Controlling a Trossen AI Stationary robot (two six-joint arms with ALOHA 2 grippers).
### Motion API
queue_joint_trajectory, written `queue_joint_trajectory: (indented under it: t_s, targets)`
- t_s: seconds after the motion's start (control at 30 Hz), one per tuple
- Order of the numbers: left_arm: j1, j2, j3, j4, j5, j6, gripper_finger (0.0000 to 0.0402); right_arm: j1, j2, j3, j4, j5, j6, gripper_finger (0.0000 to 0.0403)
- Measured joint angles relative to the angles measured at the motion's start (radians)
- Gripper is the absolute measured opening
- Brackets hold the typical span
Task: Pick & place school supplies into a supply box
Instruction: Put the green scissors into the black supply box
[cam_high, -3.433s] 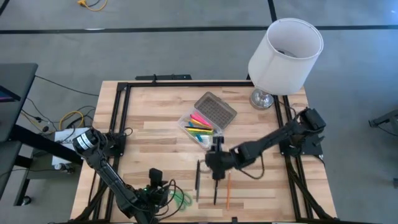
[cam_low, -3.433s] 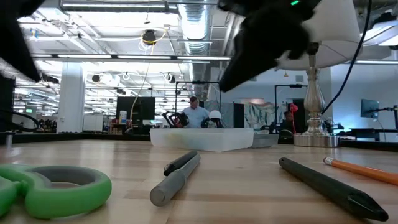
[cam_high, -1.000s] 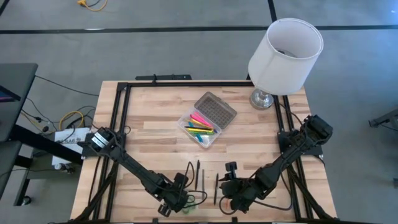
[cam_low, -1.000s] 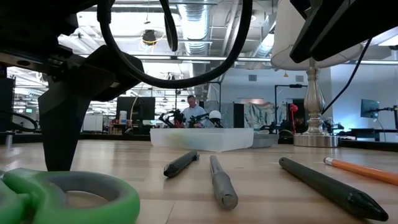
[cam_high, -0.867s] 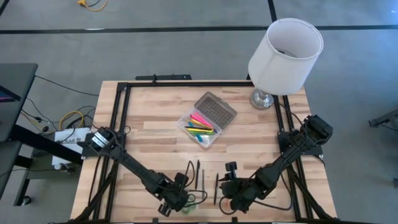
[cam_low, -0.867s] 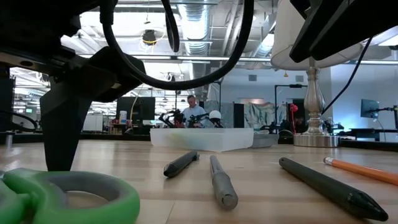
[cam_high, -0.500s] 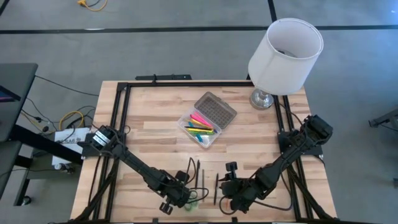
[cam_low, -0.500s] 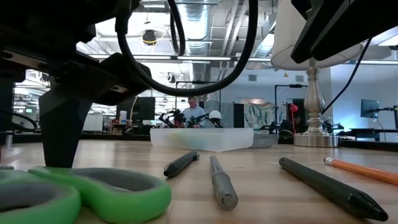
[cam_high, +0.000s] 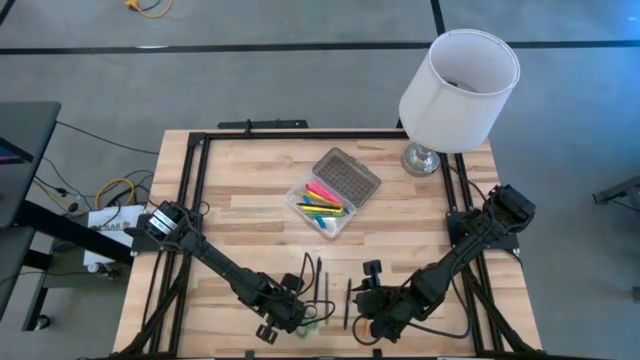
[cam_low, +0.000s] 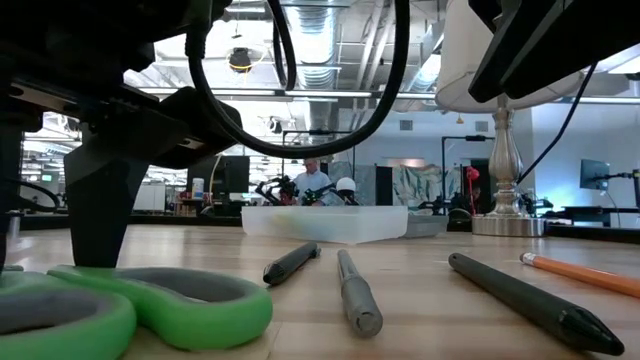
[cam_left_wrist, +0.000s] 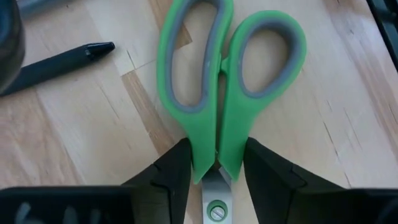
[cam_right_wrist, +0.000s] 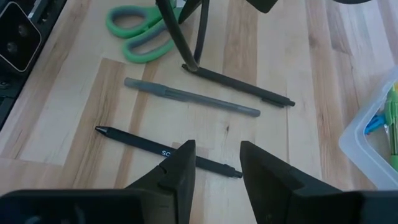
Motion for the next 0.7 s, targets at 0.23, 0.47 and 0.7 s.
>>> queue_joint_trajectory:
  t_s: [0.23, 0.47, 0.7]
  targets:
    - [0.000, -0.026, -0.004, -0.039, -0.018, -0.013, 0.0124, -0.001, 0.000, 0.000, -0.001, 0.000, 0.000, 0.0120]
    - [-0.010, -0.094, -0.008, -0.130, -0.118, -0.044, 0.0124, -0.001, 0.000, 0.000, -0.006, 0.000, 0.000, 0.0120]
    - [-0.016, -0.119, -0.006, -0.164, -0.173, -0.056, 0.0124, -0.001, 0.000, 0.000, -0.008, 0.000, 0.001, 0.0120]
